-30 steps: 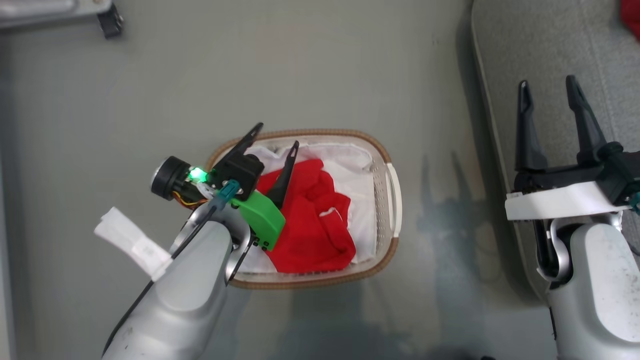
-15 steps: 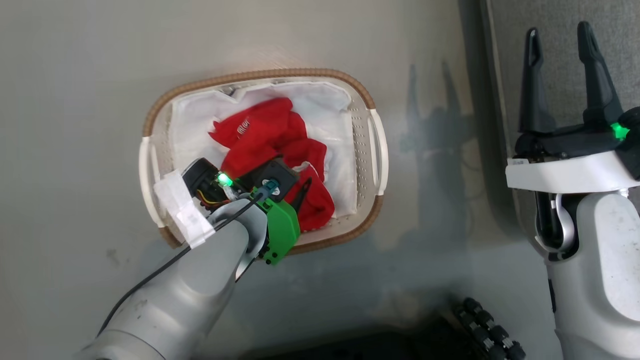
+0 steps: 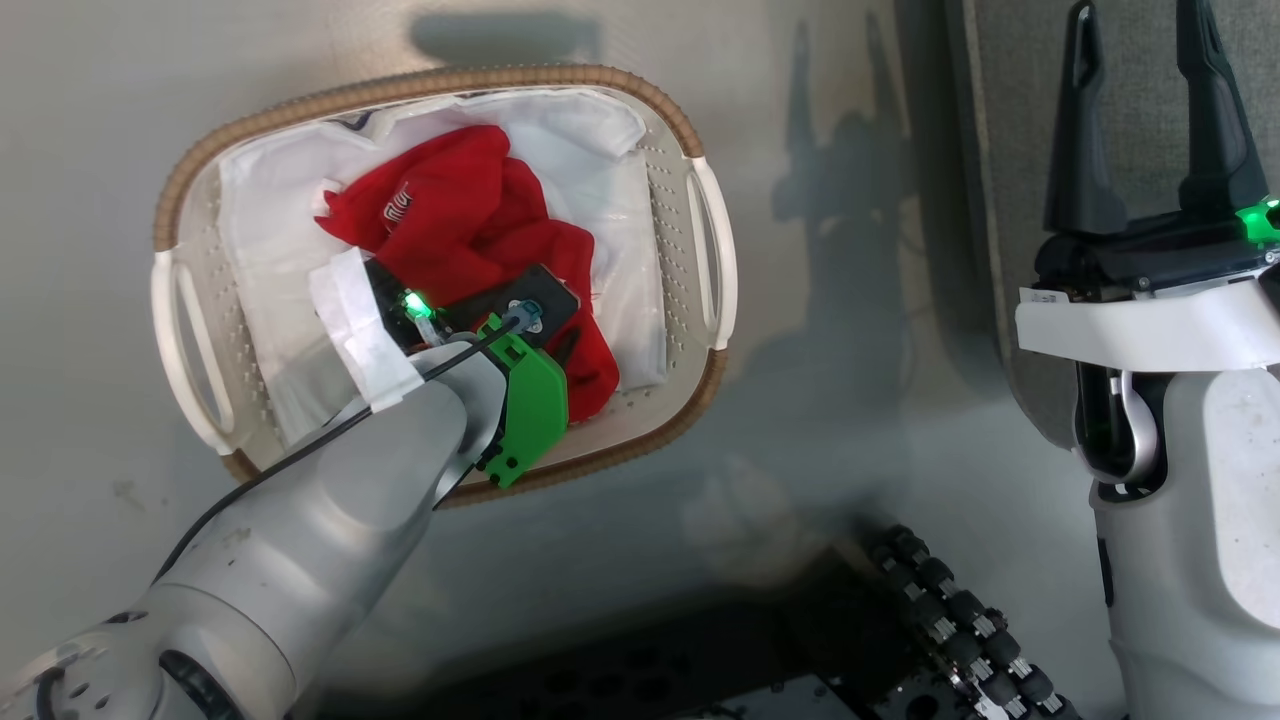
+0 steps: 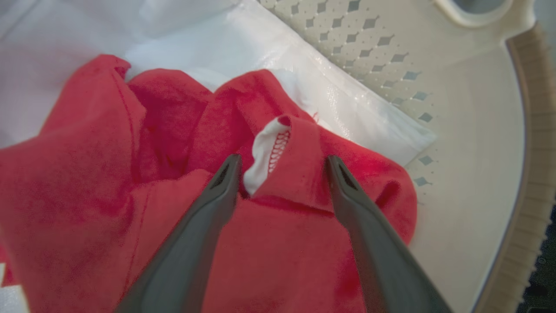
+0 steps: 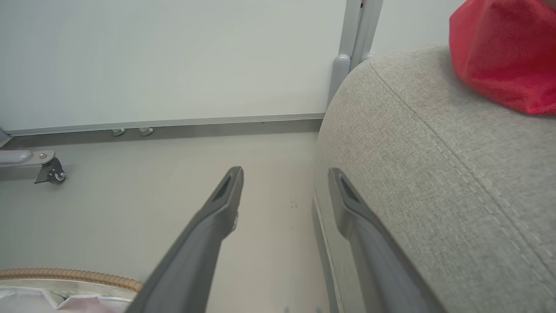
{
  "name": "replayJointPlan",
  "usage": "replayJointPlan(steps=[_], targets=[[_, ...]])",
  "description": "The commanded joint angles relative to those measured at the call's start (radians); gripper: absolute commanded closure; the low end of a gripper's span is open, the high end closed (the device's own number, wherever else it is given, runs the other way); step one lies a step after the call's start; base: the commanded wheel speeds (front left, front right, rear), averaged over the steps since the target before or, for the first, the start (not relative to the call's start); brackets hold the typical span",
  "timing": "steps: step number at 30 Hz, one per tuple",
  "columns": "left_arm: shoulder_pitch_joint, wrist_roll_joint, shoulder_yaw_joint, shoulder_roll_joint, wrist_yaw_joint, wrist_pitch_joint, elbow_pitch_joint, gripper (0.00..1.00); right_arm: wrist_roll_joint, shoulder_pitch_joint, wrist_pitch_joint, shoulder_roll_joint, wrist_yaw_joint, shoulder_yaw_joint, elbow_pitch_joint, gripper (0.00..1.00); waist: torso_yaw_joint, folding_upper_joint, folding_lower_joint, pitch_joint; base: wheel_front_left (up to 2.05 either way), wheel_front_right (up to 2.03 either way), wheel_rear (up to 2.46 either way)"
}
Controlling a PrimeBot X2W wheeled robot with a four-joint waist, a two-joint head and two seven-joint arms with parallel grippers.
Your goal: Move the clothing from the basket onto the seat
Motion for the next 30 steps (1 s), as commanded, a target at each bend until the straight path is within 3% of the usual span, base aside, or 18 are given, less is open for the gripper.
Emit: replayJointPlan(steps=[1,7,9,10,11,12,21,30], targets=[[-0.016,-0.02,-0.017,0.006,-0.002,0.021,-0.002,0.0,0.007,0.0,-0.005,-0.003,-0.001,0.004,-0.004,0.0,-0.018,0.0,-0.0001,0.024,0.0,0.0,0.0],[-0.02,-0.076,-0.06,0.023,-0.002,0.062,-0.027,0.0,0.014,0.001,-0.005,-0.003,-0.001,0.012,-0.004,0.0,-0.027,0.0,-0.0001,0.034,0.0,0.0,0.0],[-0.022,-0.089,-0.065,0.023,-0.002,0.057,-0.029,0.25,0.015,-0.002,-0.005,-0.003,-0.001,0.016,-0.003,0.0,-0.031,0.0,-0.0001,0.035,0.0,0.0,0.0],[-0.022,-0.092,-0.067,0.022,-0.002,0.053,-0.027,0.6,0.014,-0.004,-0.005,-0.003,-0.001,0.018,-0.002,0.0,-0.033,0.0,-0.0001,0.036,0.0,0.0,0.0],[-0.023,-0.096,-0.068,0.021,-0.002,0.049,-0.027,0.71,0.015,-0.006,-0.005,-0.003,-0.001,0.019,0.0,0.0,-0.035,0.0,-0.0001,0.036,0.0,0.0,0.0],[-0.024,-0.099,-0.069,0.02,-0.002,0.045,-0.025,1.0,0.014,-0.007,-0.005,-0.003,-0.001,0.019,0.002,0.0,-0.036,0.0,-0.0001,0.035,0.0,0.0,0.0],[-0.021,-0.103,-0.072,0.023,-0.002,-0.054,-0.007,1.0,-0.006,0.001,-0.005,-0.003,-0.001,0.006,0.026,0.0,-0.018,0.0,-0.0001,-0.015,0.0,0.0,0.0],[0.018,-0.102,-0.072,0.039,-0.002,-0.221,-0.011,1.0,-0.043,0.034,-0.005,-0.003,-0.001,-0.002,0.076,0.0,0.031,0.0,-0.0001,-0.158,0.0,0.0,0.0]])
